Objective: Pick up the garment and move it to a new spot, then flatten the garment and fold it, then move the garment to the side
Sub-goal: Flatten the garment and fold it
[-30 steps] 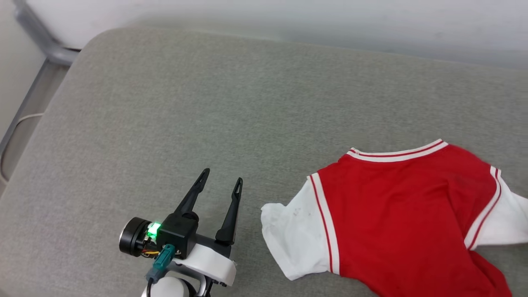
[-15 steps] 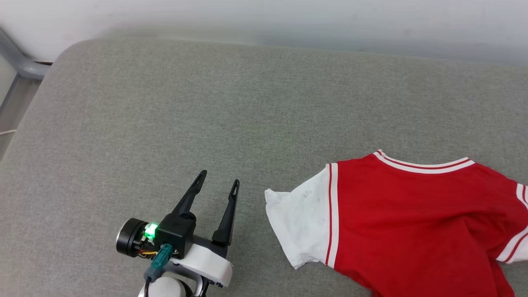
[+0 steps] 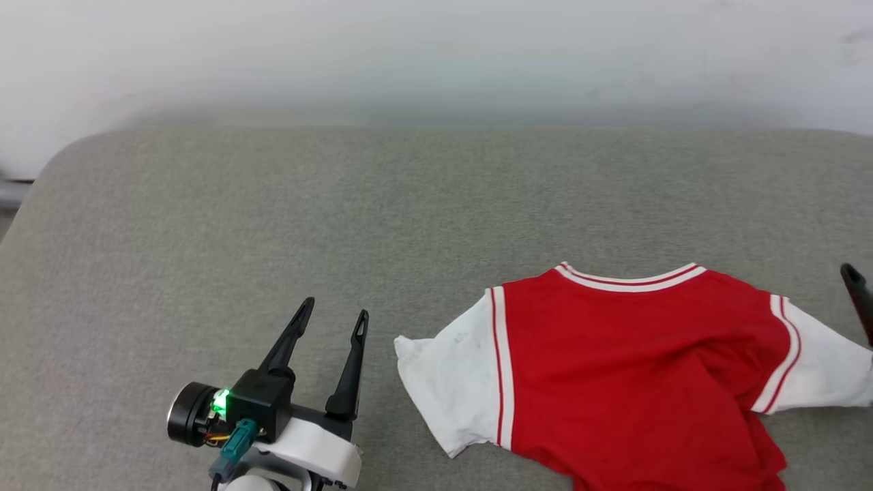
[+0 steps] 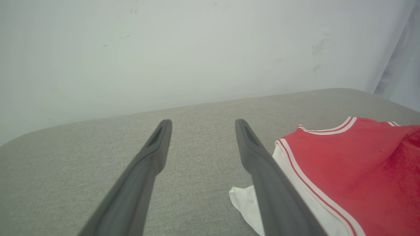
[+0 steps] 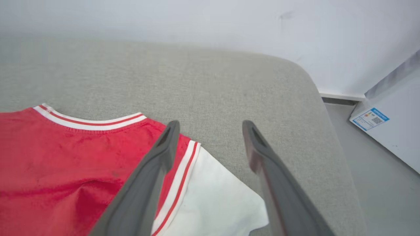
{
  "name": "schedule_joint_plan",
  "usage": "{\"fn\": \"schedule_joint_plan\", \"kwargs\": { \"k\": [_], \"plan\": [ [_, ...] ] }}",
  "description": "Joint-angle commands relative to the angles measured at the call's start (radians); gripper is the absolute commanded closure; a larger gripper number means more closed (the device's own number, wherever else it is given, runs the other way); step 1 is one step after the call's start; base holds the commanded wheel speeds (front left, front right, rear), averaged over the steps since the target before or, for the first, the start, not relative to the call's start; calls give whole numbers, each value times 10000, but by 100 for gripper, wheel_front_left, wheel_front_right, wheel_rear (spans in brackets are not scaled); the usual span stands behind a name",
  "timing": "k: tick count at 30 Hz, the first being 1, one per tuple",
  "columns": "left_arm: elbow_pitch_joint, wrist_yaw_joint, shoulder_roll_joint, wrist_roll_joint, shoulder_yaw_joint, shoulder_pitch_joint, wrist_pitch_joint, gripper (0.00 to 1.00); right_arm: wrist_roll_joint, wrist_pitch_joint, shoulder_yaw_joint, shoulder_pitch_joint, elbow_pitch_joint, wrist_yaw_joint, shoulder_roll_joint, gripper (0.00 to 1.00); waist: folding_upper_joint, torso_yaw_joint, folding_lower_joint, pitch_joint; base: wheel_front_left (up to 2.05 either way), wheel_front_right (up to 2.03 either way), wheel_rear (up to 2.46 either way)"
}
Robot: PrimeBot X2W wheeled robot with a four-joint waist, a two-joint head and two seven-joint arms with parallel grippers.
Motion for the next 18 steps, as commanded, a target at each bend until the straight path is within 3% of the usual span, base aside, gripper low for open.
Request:
{"fn": "schedule_joint_plan", "kwargs": {
  "k": [1, 5, 11, 14, 18],
  "plan": [
    [-55, -26, 23, -43, 44, 152, -26, 0, 57, -750, -11, 387, -357, -13, 169, 0, -1, -243, 1, -184, 0, 0, 0],
    [-95, -75, 35, -48, 21, 302, -26, 0, -43, -2591, -402, 1128, -1250, -13, 884, 0, -1, -454, 1, -129, 0, 0, 0],
    [94, -120, 108, -83, -99, 239, 43, 0, -527, -4088, -996, 2004, -2144, -11, 1986, 0, -1, -675, 1, 28, 0, 0, 0],
    [183, -212, 232, -111, -251, -62, 625, 0, -697, -4436, -1194, 2307, -2441, -13, 2410, 0, -1, -819, 1, 176, 0, 0, 0],
    [150, -323, 454, -203, -529, -494, 2246, 0, -851, -4450, -1391, 2446, -2779, -13, 2698, 0, -1, -947, 1, 372, 0, 0, 0]
  ]
}}
